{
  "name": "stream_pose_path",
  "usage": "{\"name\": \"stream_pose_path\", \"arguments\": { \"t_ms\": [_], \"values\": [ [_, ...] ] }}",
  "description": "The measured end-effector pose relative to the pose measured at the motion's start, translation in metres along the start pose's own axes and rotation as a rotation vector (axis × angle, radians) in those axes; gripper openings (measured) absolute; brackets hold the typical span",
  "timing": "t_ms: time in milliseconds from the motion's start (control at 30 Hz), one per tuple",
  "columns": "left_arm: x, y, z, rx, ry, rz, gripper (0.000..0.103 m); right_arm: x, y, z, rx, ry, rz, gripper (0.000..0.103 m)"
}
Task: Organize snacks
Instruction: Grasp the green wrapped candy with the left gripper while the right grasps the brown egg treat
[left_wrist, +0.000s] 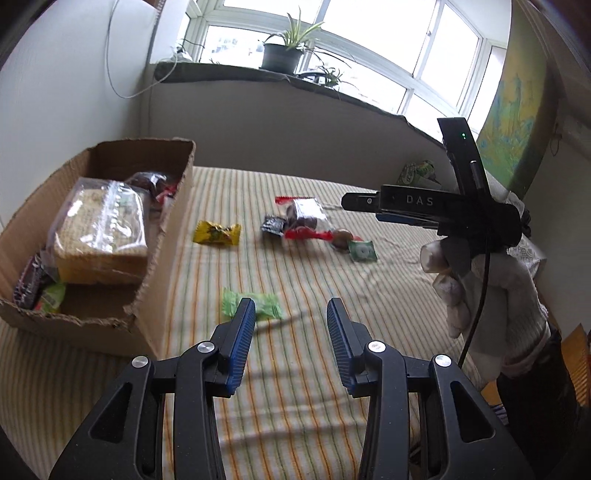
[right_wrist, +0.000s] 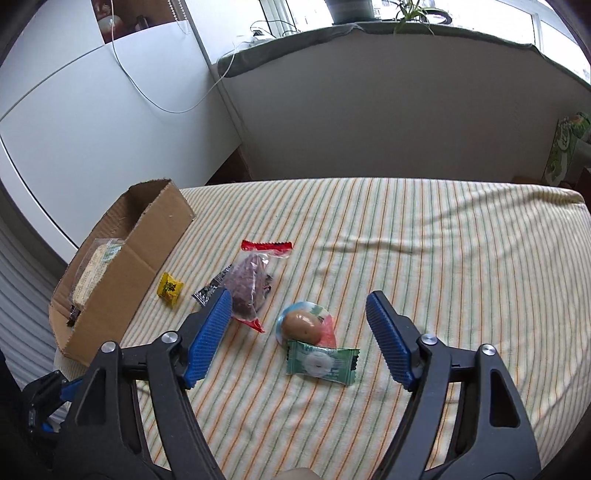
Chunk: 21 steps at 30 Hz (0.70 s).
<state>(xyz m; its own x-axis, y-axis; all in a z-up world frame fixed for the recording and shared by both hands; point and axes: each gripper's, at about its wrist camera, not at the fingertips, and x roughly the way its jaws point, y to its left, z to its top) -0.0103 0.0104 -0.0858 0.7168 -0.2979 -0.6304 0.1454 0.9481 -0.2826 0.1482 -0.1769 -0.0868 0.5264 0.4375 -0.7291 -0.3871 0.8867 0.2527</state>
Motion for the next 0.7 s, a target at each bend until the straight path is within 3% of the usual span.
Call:
{"name": "stream_pose_path", "arguments": {
  "t_ms": [67, 367, 700],
  "values": [
    [0.007, 0.002, -0.003, -0.012, 0.019, 0.007, 0.039, 0.006, -0.005, -0.003, 0.019, 0.032, 0.027, 0.059],
    [0.025, 0.013, -0.008, -0.052, 0.081, 0.037, 0.039, 0.018, -0.01, -0.005, 0.026, 0.063, 0.034, 0.059],
    [0.046, 0.016, 0.006, -0.077, 0.114, 0.062, 0.039, 0.038, -0.005, -0.002, 0.042, 0.105, 0.085, 0.059]
  ]
}}
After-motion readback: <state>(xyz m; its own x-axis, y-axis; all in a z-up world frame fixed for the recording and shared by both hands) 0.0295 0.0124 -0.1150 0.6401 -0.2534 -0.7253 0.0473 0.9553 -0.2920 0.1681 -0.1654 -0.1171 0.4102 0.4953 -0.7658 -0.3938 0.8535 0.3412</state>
